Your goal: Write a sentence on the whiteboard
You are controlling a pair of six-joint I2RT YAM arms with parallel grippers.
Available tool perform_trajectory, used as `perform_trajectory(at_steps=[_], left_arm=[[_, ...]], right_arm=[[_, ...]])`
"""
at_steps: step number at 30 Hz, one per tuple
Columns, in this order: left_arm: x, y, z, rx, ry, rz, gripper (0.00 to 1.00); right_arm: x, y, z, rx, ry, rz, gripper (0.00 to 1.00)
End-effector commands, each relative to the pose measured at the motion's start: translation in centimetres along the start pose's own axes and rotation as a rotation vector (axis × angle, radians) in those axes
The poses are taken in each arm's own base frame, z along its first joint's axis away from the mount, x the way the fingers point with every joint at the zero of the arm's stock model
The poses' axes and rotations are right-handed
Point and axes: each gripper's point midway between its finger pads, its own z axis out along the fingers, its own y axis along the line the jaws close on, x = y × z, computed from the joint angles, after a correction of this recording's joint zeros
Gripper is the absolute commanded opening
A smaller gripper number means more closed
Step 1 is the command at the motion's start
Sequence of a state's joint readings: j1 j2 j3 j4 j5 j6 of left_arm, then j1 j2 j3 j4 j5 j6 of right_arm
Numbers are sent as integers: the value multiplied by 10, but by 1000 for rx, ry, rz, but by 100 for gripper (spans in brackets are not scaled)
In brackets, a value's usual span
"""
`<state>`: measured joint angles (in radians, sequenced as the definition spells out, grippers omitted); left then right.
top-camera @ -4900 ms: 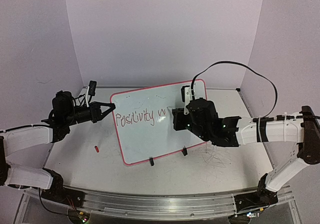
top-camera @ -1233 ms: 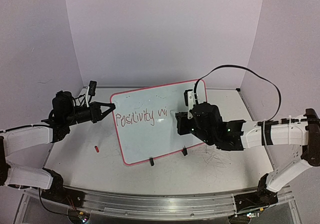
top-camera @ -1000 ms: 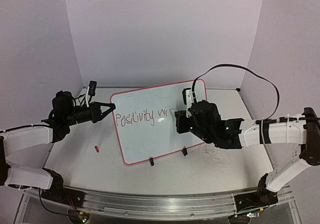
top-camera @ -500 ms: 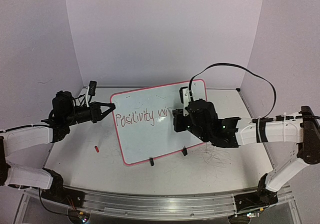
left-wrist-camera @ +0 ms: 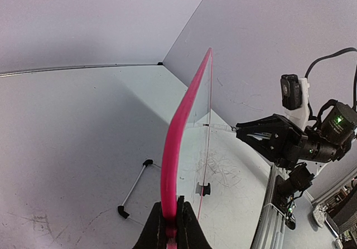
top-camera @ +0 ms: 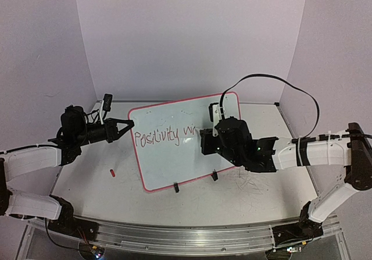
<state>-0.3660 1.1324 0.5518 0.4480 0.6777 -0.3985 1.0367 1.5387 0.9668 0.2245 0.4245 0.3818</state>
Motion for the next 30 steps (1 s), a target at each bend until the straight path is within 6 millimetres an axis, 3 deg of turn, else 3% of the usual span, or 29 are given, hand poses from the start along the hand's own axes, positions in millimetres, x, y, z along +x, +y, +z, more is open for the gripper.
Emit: perform_trajectory(at_steps=[1, 8, 15, 26, 30], left_arm=[[-3, -6, 2, 19, -4, 64, 0], [-3, -6, 2, 19, -5, 65, 0], [-3, -7, 1, 17, -7, 64, 0], [-3, -6, 2, 18, -5, 65, 0], [-3, -7, 1, 18, -5, 64, 0]], right_arm=[[10, -7, -2, 8, 24, 31, 0], [12, -5, -5, 3, 28, 40, 0], [2, 1, -5, -19, 8, 52, 0], [14, -4, -9, -19, 34, 71, 0], [8, -3, -9, -15, 20, 64, 0]])
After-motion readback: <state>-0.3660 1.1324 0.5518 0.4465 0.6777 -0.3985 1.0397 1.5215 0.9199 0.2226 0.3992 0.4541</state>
